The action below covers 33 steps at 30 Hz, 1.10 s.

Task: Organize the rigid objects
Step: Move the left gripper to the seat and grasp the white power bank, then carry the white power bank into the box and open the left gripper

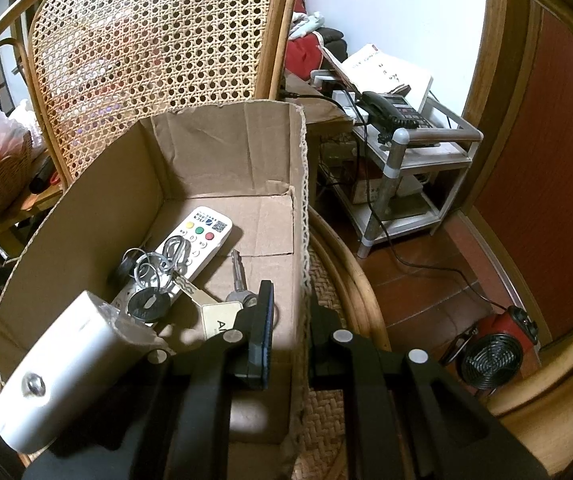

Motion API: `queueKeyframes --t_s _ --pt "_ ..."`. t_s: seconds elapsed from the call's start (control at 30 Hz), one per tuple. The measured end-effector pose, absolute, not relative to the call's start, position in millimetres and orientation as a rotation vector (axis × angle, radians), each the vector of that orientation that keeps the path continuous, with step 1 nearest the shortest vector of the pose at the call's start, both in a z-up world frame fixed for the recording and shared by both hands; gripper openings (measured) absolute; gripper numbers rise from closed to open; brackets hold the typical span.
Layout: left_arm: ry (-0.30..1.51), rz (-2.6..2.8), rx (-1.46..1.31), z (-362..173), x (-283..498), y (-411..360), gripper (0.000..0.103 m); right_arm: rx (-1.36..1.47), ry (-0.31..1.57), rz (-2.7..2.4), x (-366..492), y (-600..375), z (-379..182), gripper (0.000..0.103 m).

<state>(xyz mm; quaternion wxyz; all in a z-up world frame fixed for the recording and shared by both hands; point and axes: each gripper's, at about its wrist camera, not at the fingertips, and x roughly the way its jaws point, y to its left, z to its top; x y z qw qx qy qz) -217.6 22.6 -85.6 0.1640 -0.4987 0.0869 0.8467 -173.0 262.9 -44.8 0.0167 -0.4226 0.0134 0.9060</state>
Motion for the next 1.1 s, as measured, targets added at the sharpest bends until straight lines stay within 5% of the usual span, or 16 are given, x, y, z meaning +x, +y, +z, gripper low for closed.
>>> queueKeyframes --t_s 0.07,0.27,0.33,0.37,1.1 --pt "0.302 2.420 -1.457 -92.4 -217.2 20.3 0.069 -1.314 0.043 2.817 -172.8 263.0 -44.9 0.014" --pt "0.307 2.392 -1.512 -112.6 -217.3 6.0 0.070 -1.314 0.042 2.817 -172.7 263.2 -44.9 0.014" --pt "0.254 2.383 -1.508 -113.8 -218.4 1.0 0.054 -1.315 0.044 2.817 -172.9 262.9 -44.9 0.014" --pt "0.239 2.410 -1.491 -111.5 -219.1 -3.2 0.026 -1.315 0.044 2.816 -172.9 262.9 -44.8 0.014" --pt "-0.266 2.289 -1.158 -13.4 -216.9 -2.6 0.025 -1.317 0.045 2.814 -173.2 262.9 -45.1 0.014"
